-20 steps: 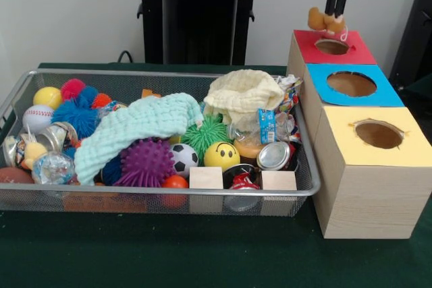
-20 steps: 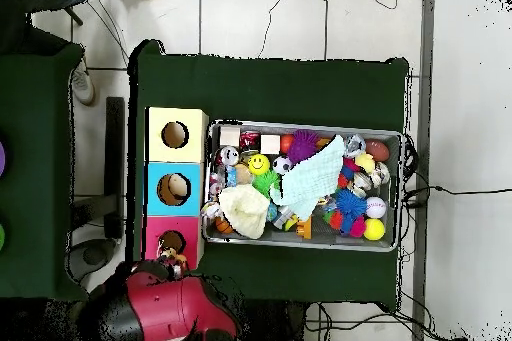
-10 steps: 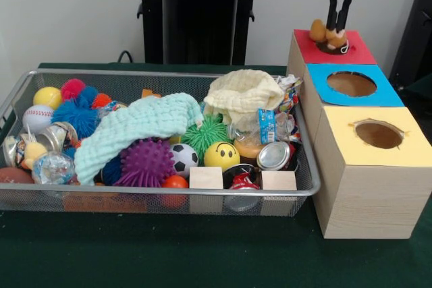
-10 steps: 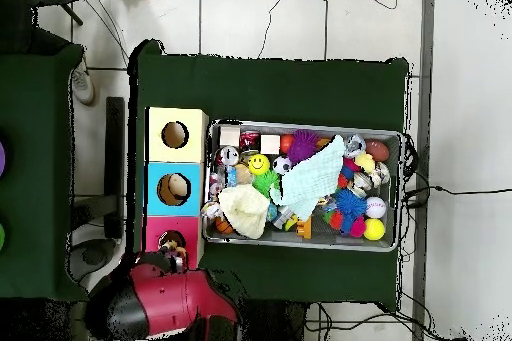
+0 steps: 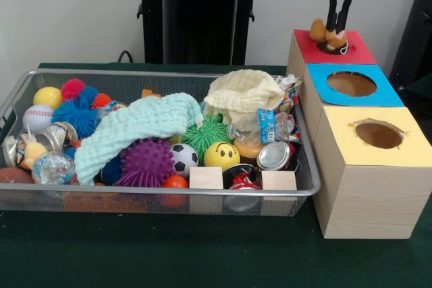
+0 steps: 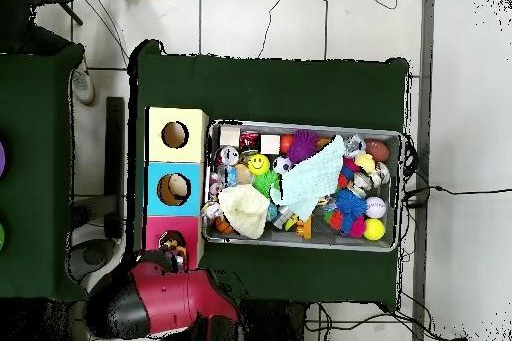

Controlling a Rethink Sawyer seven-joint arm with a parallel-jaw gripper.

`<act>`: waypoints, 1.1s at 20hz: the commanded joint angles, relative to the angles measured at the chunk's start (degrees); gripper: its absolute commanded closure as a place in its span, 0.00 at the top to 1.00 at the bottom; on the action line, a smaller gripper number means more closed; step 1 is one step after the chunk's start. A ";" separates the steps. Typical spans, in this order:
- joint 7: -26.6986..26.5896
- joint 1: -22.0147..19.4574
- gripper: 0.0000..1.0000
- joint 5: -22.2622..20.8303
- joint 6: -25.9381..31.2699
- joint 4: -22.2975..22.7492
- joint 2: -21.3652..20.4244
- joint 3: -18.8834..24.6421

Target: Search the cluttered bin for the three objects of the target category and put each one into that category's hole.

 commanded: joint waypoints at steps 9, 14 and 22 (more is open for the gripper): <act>10.91 0.99 1.00 2.64 -2.04 -5.22 3.20 -1.37; 10.41 0.51 1.00 2.50 -2.35 -5.02 2.99 -0.90; 10.17 1.86 1.00 2.28 -1.10 -5.99 2.52 -2.33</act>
